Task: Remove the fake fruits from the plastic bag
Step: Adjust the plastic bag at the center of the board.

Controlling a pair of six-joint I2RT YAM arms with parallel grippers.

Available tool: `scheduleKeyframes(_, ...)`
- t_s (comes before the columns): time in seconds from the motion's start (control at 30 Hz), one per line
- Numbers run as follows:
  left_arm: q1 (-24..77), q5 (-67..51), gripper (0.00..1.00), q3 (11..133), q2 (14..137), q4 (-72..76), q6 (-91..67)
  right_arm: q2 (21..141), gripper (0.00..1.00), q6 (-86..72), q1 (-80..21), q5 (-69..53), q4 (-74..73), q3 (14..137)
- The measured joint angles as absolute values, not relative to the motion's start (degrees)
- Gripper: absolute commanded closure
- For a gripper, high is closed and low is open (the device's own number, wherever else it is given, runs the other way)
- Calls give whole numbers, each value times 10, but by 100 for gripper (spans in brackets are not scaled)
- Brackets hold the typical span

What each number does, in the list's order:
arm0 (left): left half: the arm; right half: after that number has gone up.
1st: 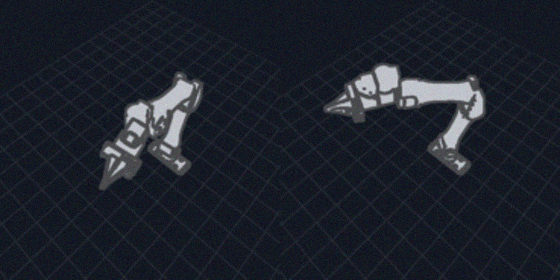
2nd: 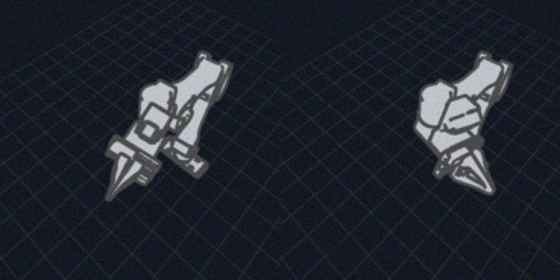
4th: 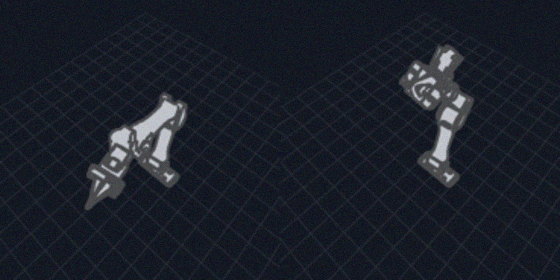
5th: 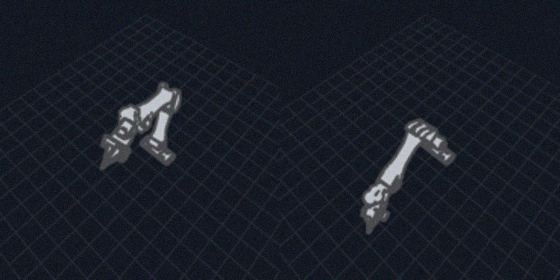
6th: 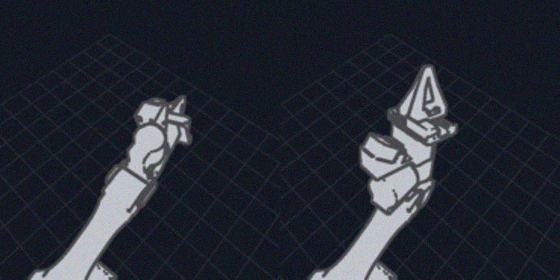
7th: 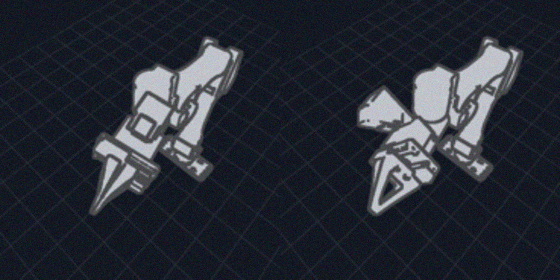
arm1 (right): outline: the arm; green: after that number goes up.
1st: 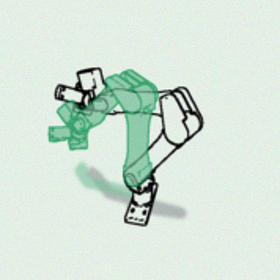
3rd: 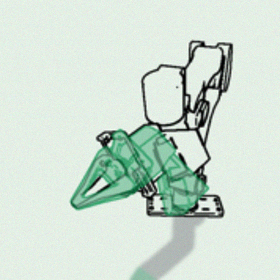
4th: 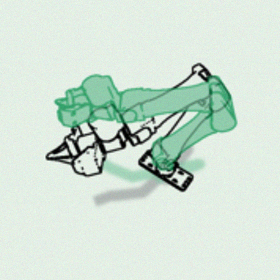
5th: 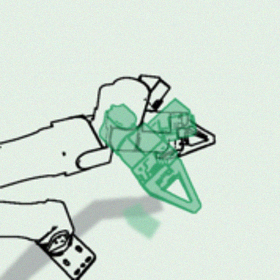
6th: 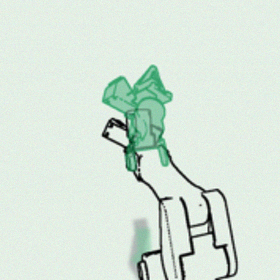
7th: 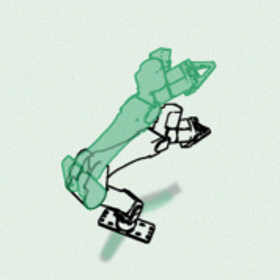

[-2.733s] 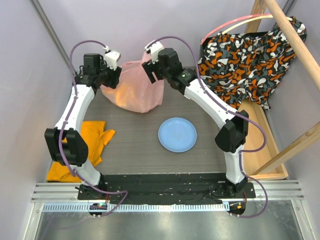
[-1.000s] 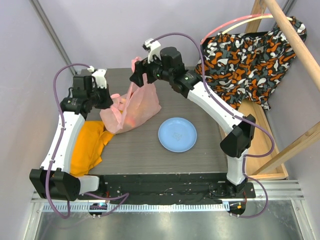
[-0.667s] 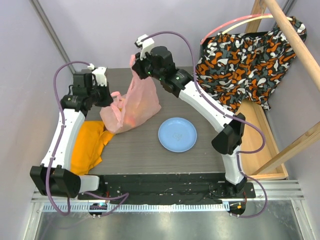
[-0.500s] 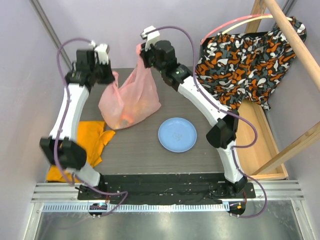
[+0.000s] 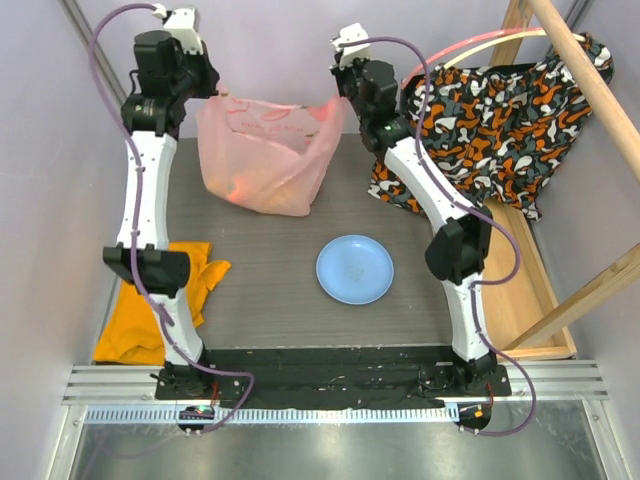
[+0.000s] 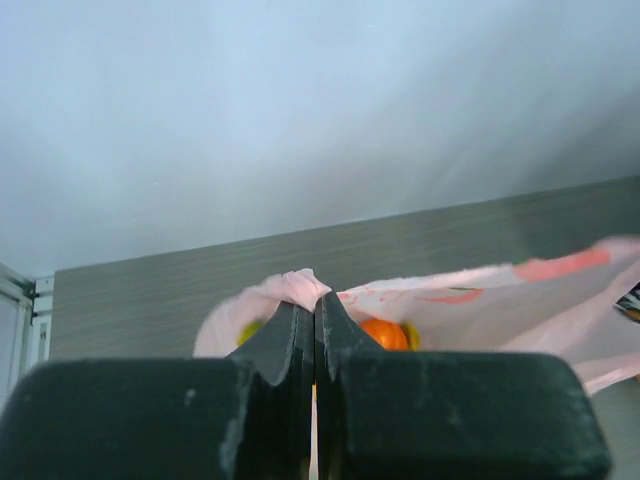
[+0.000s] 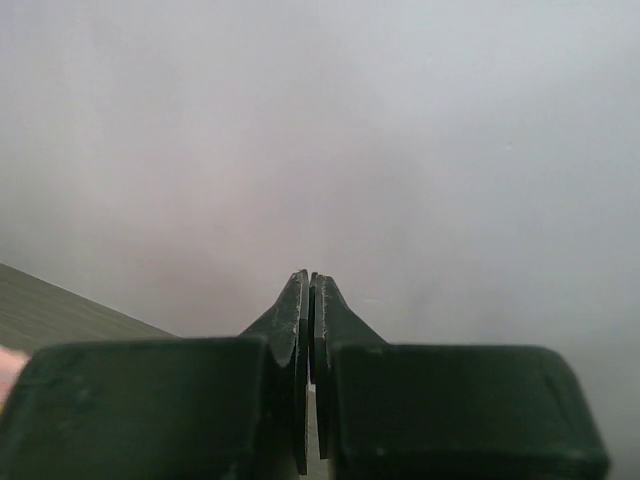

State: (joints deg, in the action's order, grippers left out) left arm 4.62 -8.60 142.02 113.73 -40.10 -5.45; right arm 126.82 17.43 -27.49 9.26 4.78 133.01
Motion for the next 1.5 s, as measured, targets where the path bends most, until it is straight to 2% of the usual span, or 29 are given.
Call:
scheduleKeyframes(0.07, 46, -100, 100, 1389, 1092, -402, -57, 1227, 57, 164, -276, 85, 47, 1302)
scheduleKeyframes(0.13, 46, -117, 100, 1323, 1029, -393, -59, 1186, 32, 126, -278, 78, 36, 1293)
scheduleKeyframes(0.23, 47, -136, 100, 1192, 934, -374, -63, 1126, 18, 60, -277, 59, -4, 1281)
scheduleKeyframes(0.27, 48, -141, 100, 1151, 909, -371, -66, 1094, 16, 34, -277, 48, -12, 1255)
scheduleKeyframes(0.4, 51, -157, 100, 1020, 861, -357, -83, 965, 14, -58, -274, 11, -85, 1138)
scheduleKeyframes(0.57, 56, -166, 100, 928, 856, -357, -106, 878, 11, -123, -274, -64, -164, 1028)
scheduleKeyframes(0.77, 58, -172, 100, 920, 854, -347, -119, 903, 8, -184, -279, -153, -214, 964)
scheduleKeyframes(0.97, 58, -171, 100, 912, 843, -340, -120, 994, 9, -223, -283, -189, -201, 1019)
scheduleKeyframes(1.5, 58, -165, 100, 877, 792, -342, -111, 1221, 10, -255, -326, -219, -120, 1311)
